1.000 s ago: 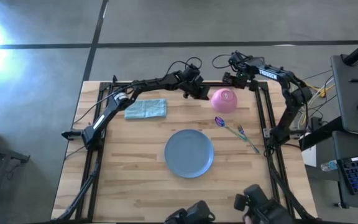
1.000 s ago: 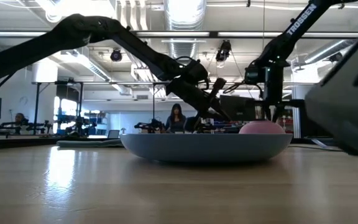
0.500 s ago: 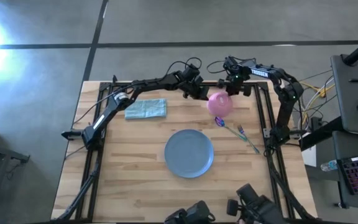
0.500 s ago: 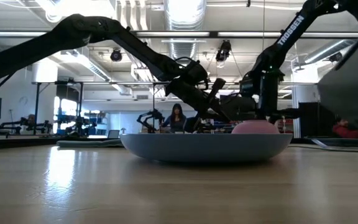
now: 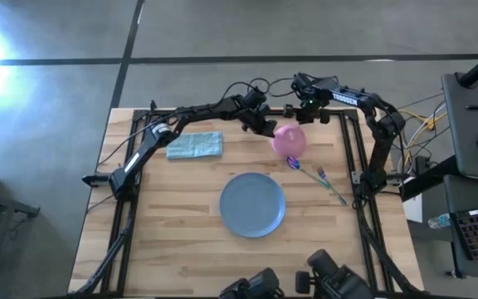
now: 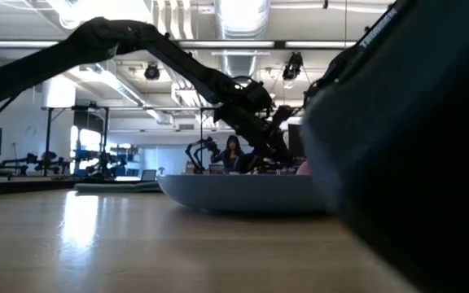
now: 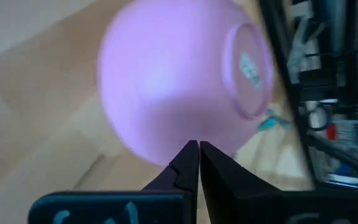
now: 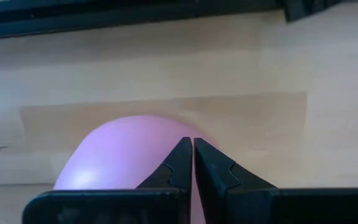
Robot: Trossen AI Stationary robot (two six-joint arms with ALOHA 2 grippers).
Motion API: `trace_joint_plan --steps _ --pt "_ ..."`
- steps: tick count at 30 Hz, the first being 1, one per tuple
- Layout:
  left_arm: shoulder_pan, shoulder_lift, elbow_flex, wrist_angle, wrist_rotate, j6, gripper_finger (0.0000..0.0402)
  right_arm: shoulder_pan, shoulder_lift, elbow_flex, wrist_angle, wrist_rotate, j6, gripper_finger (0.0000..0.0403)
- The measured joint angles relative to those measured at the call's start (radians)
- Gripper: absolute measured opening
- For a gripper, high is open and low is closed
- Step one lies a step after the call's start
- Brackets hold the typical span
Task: Set table place
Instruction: Put the pink bowl on top the blue plate
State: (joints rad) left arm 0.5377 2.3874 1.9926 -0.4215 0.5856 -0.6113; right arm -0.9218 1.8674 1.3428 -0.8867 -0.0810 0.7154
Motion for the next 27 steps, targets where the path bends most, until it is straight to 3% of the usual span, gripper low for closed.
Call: trace_joint_plan --steps 12,20,27 --pt "0.000 -0.025 0.002 -0.044 -0.018 0.027 0.0000 0.005 -0.036 0.012 -0.126 0.031 -0.097 0.0009" --pt "0.000 -0.031 0.004 -0.043 -0.010 0.051 0.0000 0.063 -0.084 0.012 -0.105 0.027 -0.257 0.0009" --pt "0.000 -0.032 0.004 -0.045 0.007 0.049 0.0000 0.112 -0.084 0.012 -0.099 0.028 -0.275 0.0009"
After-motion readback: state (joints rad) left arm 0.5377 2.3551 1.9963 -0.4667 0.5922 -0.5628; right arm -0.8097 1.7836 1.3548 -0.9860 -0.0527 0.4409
